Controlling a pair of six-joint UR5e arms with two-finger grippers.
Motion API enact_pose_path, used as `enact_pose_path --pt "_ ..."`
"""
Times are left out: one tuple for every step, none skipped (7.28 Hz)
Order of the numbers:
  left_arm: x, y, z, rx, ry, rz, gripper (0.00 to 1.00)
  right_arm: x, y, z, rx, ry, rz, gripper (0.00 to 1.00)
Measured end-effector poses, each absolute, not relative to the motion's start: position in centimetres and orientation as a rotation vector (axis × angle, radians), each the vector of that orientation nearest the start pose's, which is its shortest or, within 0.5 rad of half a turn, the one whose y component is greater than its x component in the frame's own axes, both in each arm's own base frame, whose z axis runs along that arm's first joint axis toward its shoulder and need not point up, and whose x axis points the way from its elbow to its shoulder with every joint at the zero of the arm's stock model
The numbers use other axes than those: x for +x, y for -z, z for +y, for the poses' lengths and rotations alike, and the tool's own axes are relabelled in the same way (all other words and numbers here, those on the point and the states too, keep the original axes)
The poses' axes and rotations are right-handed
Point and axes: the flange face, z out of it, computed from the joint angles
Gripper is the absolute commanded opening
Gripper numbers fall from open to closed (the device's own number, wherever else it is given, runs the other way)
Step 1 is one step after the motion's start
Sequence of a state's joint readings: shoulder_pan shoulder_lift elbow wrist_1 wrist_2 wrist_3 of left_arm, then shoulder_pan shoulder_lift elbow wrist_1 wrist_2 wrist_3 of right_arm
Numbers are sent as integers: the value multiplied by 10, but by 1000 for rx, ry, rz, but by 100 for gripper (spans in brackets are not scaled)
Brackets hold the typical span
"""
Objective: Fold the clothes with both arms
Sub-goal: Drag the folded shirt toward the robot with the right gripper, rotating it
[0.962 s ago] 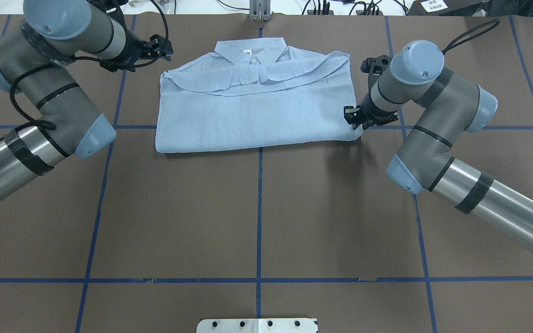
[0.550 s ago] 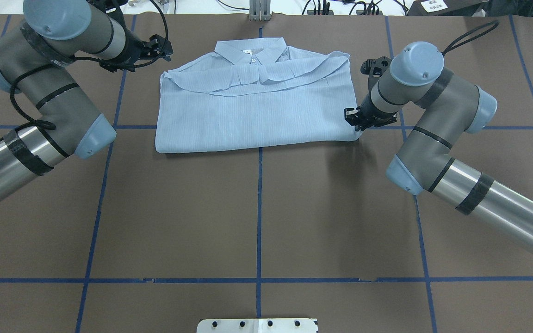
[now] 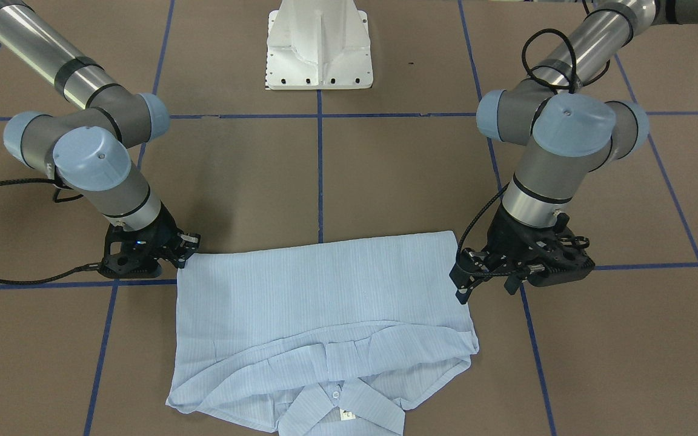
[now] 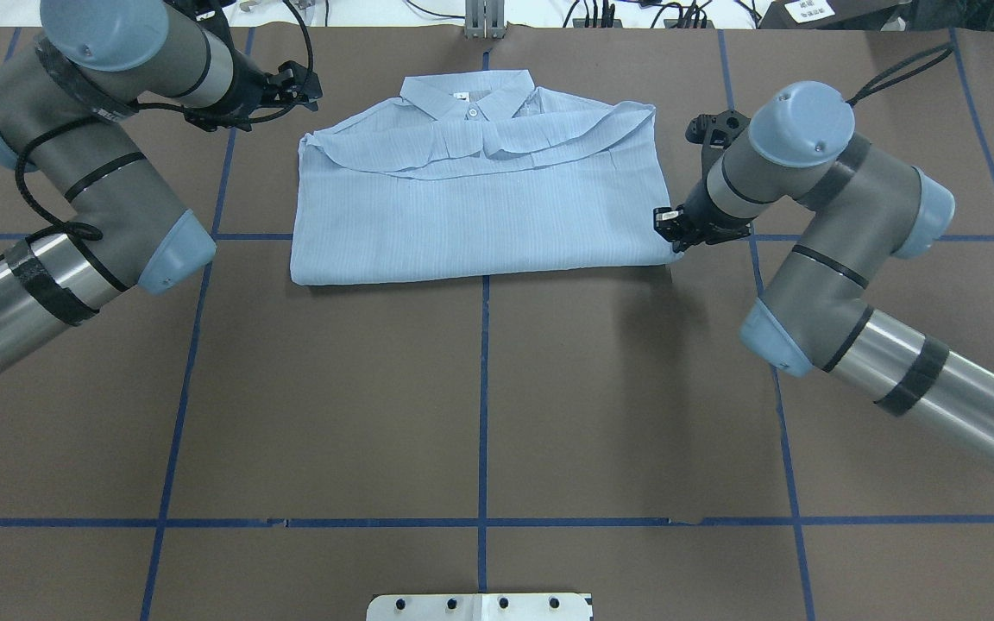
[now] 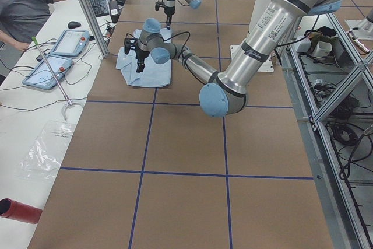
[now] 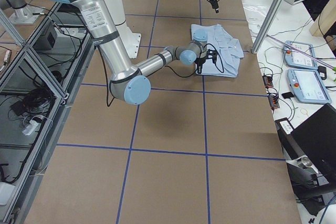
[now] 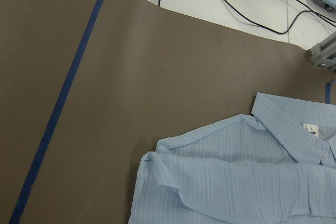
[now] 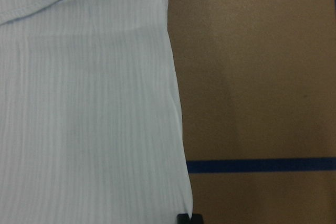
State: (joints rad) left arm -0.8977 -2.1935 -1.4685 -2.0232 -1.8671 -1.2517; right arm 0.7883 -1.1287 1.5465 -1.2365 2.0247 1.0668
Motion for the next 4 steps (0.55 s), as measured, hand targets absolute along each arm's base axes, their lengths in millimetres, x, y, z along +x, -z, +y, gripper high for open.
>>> enact_pose_path --pt "367 -279 -628 327 387 949 100 -385 -395 -514 102 -92 -859 0" --pt "365 -275 -626 324 388 946 100 -357 -406 -485 100 -90 -863 0" --pt "364 -274 -625 323 388 945 100 -332 -416 -455 92 -85 -862 0" --pt "364 -274 -625 321 389 943 100 -314 -424 -423 76 -70 -858 0"
